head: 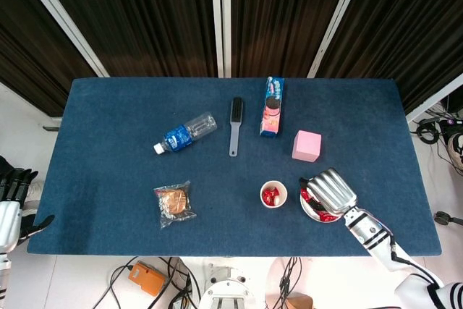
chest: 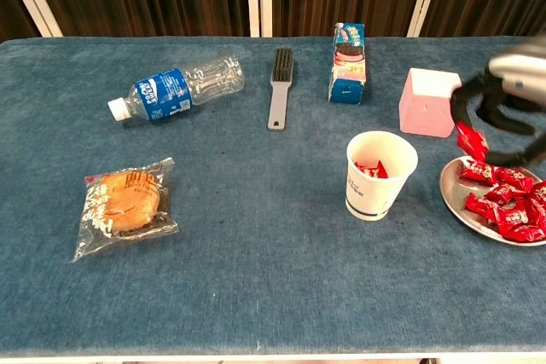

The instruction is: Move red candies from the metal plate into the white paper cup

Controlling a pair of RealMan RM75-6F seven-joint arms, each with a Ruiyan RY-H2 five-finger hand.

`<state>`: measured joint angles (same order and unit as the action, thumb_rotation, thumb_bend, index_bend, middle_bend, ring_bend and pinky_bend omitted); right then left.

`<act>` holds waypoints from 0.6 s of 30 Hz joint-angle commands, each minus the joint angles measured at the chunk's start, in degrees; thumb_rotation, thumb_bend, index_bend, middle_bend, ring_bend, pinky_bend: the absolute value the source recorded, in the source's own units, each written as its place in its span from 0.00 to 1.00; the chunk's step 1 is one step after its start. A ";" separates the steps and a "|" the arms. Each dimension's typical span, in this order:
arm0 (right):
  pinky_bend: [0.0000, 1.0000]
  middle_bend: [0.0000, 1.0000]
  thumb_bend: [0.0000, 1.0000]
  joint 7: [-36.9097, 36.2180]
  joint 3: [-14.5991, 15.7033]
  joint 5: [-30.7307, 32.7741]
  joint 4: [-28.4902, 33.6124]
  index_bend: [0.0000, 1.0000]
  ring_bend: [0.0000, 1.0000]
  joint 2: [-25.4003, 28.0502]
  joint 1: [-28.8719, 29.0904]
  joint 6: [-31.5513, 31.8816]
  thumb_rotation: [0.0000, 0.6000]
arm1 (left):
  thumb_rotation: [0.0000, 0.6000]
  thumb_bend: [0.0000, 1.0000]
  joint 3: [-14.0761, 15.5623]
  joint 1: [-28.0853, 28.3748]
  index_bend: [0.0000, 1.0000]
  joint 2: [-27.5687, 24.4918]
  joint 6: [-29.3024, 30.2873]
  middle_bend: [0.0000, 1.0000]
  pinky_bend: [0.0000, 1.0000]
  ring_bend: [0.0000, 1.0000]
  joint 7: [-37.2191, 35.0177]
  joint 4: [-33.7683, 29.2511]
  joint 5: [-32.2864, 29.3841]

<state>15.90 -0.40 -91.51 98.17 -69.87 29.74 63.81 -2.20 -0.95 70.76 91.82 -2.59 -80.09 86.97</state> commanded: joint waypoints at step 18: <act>1.00 0.90 0.50 3.47 -3.47 6.73 0.77 0.44 1.00 -5.88 7.46 -10.03 1.00 | 1.00 0.00 0.11 0.20 0.12 -0.08 -0.28 0.11 0.00 0.00 0.70 -0.59 0.06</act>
<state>19.43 -3.96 -84.80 98.88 -75.83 37.20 53.76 -2.09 -0.75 70.68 91.54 -1.90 -80.68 87.04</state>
